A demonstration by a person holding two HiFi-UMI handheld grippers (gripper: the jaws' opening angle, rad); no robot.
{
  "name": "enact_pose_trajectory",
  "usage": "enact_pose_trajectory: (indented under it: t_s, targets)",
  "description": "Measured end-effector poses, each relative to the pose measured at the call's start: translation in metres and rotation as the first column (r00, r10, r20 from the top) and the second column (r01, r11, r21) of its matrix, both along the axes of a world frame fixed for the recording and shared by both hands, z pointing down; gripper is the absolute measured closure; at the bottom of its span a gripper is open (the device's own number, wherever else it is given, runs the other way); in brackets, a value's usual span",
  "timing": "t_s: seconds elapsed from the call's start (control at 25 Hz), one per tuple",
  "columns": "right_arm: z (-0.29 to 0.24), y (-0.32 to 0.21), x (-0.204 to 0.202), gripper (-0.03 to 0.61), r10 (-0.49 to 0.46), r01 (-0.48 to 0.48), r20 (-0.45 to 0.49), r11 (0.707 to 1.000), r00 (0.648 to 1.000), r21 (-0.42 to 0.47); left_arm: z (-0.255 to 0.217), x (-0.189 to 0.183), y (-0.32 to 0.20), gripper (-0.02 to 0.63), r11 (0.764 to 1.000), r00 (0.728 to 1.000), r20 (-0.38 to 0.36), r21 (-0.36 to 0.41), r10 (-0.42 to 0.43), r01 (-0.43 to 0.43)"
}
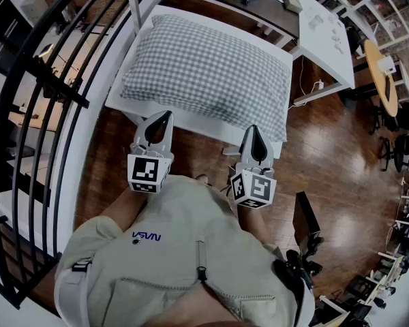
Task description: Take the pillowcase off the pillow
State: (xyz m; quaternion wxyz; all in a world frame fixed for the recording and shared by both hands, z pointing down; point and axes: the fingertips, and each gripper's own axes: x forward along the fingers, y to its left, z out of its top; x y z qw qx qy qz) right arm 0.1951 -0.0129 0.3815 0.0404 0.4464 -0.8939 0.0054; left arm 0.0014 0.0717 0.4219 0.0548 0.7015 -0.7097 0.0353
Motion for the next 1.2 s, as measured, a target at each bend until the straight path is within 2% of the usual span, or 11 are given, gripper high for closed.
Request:
enact_pose_trajectory:
  t_s: [0.24,0.48,0.68,0.8,0.88,0.96,1.08,1.2]
  targets:
    - [0.002,0.021,-0.061,0.578,-0.041,0.041,-0.018,0.999,0.999,0.000,0.003,-0.057,0.023,0.609,1.000,1.000,0.000,-0.008,-0.025,0.025]
    - [0.008,0.024,-0.109,0.578,-0.156,0.154,-0.074,0.988,0.985,-0.026,0.019,-0.097,0.039,0.609,0.990,0.989,-0.039,-0.036,-0.140,0.139]
    - [0.015,0.002,-0.150,0.577,-0.276,0.272,-0.075,0.961,0.958,-0.053,0.019,-0.117,0.029,0.609,0.975,0.977,-0.018,-0.069,-0.214,0.212]
    - [0.023,-0.009,-0.188,0.577,-0.391,0.384,-0.096,0.920,0.916,-0.077,0.013,-0.134,0.022,0.609,0.959,0.962,0.010,-0.078,-0.272,0.272]
    - [0.029,-0.006,-0.215,0.574,-0.477,0.469,-0.122,0.878,0.870,-0.094,0.009,-0.145,0.021,0.609,0.946,0.950,0.032,-0.084,-0.311,0.313]
    - [0.041,-0.006,-0.243,0.495,-0.550,0.537,-0.147,0.835,0.822,-0.122,0.009,-0.155,0.018,0.609,0.937,0.941,0.054,-0.089,-0.334,0.338]
    - [0.071,-0.023,-0.285,0.438,-0.607,0.576,-0.197,0.794,0.770,-0.194,0.024,-0.173,0.001,0.609,0.931,0.937,0.066,-0.113,-0.342,0.348]
    - [0.096,-0.027,-0.320,0.423,-0.633,0.581,-0.249,0.773,0.733,-0.255,0.046,-0.201,-0.005,0.609,0.921,0.936,0.060,-0.163,-0.348,0.353]
